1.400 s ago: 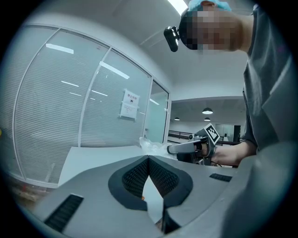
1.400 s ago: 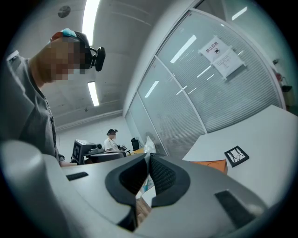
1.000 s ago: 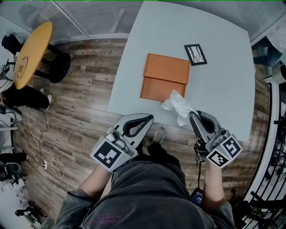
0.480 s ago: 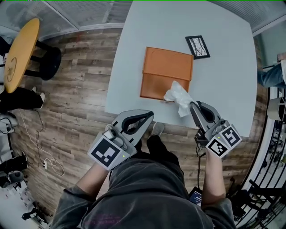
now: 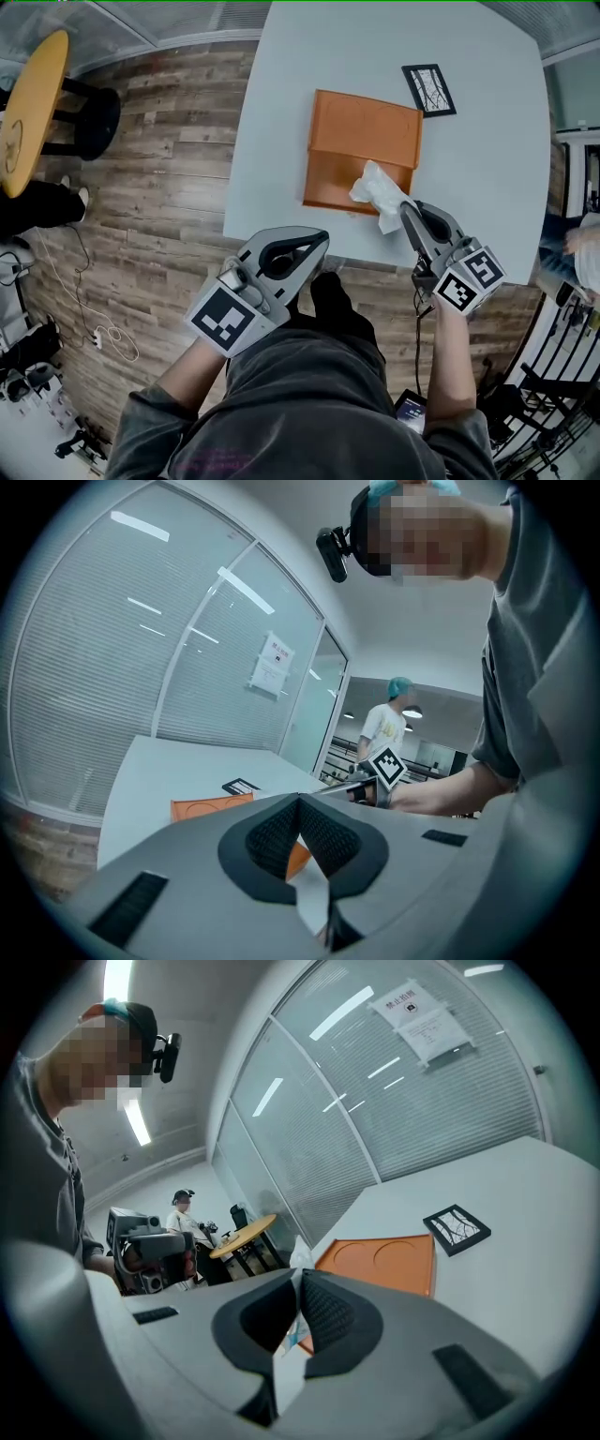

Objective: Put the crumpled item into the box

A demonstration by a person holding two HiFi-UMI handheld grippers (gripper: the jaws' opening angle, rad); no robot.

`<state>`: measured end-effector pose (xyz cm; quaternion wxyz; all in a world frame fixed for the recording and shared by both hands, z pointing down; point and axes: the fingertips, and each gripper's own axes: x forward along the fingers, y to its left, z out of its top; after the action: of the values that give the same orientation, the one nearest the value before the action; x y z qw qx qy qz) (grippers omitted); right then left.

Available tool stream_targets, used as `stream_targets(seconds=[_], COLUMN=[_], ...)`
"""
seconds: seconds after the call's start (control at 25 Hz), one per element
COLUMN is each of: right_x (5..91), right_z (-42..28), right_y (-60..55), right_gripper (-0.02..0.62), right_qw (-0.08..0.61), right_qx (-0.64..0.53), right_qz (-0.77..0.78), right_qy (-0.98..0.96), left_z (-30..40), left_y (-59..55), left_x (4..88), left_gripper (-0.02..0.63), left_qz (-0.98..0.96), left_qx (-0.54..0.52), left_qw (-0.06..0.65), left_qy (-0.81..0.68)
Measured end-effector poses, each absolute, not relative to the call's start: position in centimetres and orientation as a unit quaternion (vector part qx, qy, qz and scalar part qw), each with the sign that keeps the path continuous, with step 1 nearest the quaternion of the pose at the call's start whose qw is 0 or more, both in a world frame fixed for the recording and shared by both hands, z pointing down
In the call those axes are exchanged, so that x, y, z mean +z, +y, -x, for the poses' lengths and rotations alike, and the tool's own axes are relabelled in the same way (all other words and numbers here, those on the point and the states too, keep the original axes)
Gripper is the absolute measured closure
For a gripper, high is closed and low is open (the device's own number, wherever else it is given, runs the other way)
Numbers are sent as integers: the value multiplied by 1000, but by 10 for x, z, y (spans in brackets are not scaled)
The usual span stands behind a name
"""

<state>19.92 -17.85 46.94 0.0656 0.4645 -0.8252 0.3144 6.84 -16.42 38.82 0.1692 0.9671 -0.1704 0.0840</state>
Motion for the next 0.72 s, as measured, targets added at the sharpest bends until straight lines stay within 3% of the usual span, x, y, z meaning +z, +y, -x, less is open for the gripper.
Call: stream_targets(seconds=[0.72], right_x=[561], right_z=[-188], right_y=[-210], right_gripper=[590], right_qw=[132], right_qx=[370], right_qz=[-425], right_qy=[-815], left_z=[-66], left_y=[-196], left_x=[427], left_gripper=[594], left_qz=[-959], left_qx=[91], left_qw=[205], left_qy=[-172])
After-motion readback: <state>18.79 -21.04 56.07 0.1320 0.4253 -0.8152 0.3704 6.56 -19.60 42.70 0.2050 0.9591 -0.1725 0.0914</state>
